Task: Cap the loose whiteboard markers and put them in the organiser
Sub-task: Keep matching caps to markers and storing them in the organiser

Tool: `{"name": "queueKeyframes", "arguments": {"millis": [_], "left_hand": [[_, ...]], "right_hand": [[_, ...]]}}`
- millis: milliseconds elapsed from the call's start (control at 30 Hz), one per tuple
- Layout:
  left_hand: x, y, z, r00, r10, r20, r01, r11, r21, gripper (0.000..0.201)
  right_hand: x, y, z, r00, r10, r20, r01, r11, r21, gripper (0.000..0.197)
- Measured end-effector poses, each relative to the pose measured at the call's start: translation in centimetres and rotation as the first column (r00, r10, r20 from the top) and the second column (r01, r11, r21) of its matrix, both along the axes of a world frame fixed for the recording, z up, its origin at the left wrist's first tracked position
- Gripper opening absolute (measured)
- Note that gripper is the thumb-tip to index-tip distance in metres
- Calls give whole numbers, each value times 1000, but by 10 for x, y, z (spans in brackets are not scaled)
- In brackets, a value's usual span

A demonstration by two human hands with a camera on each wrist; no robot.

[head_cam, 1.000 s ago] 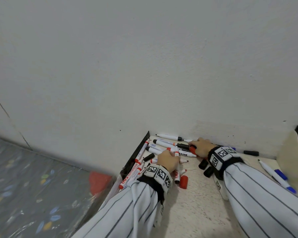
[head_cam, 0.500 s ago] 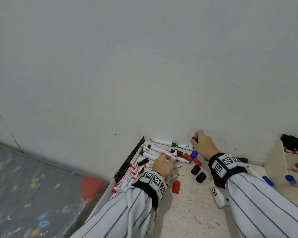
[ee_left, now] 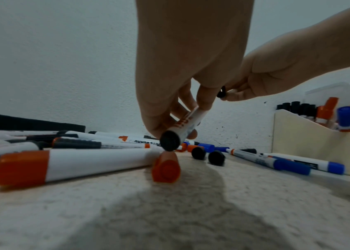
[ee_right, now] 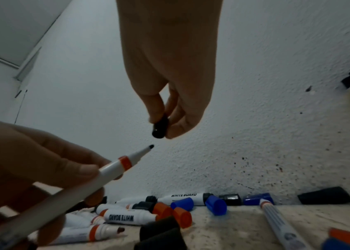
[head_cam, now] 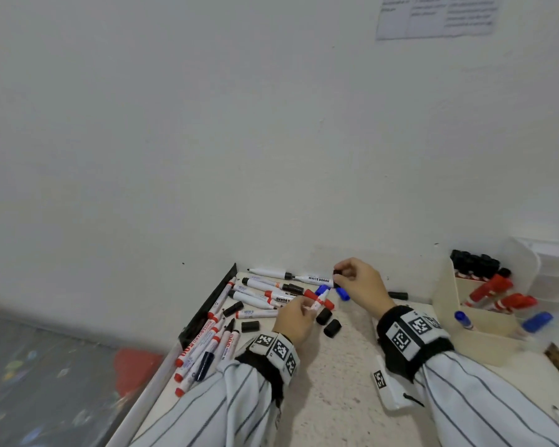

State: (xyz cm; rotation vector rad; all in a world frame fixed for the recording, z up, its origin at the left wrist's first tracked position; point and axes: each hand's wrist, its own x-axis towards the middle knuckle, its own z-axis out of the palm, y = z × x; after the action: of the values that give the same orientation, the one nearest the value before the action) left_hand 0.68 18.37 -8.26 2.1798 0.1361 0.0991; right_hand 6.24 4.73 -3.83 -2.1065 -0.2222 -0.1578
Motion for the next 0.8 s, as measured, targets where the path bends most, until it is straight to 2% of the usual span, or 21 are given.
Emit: {"name": "queueKeyframes", "arguments": {"millis": [167,267,367,433,500,567,633,700,800], "left_hand": [[-6,-13,-5,1000,-30,-4,30,999,13,25],[-10,-18,-6,999,-37,-29,37,999,-3,24],[-14,-20,-4,998,-60,-28,60,998,-6,18],[-17,-22,0,996,-86,-17,86,996,25,23],[-21,-23,3,993,-119,8,118,992,45,28],[-25,-25,5,992,-126,30,126,992,0,25],[-29,-26,3,990,-121,69,123,992,-27,21],[-31,-26,0,987,-123,107,119,992,41,25],[-32,-26,2,979,-144,147,127,984,123,18]], "right_hand": [[-14,-13,-5,997,-47,-54,43,997,-66,22],[-19,-21,-8,992,-38,-117,42,999,28,25],[-25,-26,-10,985,-7,-173,18,998,62,21],[-28,-29,-12,965,57,-256,-45,998,51,13],[-32,-31,-13,952,57,-302,-60,998,-1,10],[-36,-33,-14,946,20,-325,-59,992,-111,31],[-41,-32,-16,941,-30,-338,-38,981,-192,42],[-45,-31,-17,935,-68,-347,-17,972,-235,43],[-46,-32,-20,928,-89,-362,-9,965,-262,41]]}}
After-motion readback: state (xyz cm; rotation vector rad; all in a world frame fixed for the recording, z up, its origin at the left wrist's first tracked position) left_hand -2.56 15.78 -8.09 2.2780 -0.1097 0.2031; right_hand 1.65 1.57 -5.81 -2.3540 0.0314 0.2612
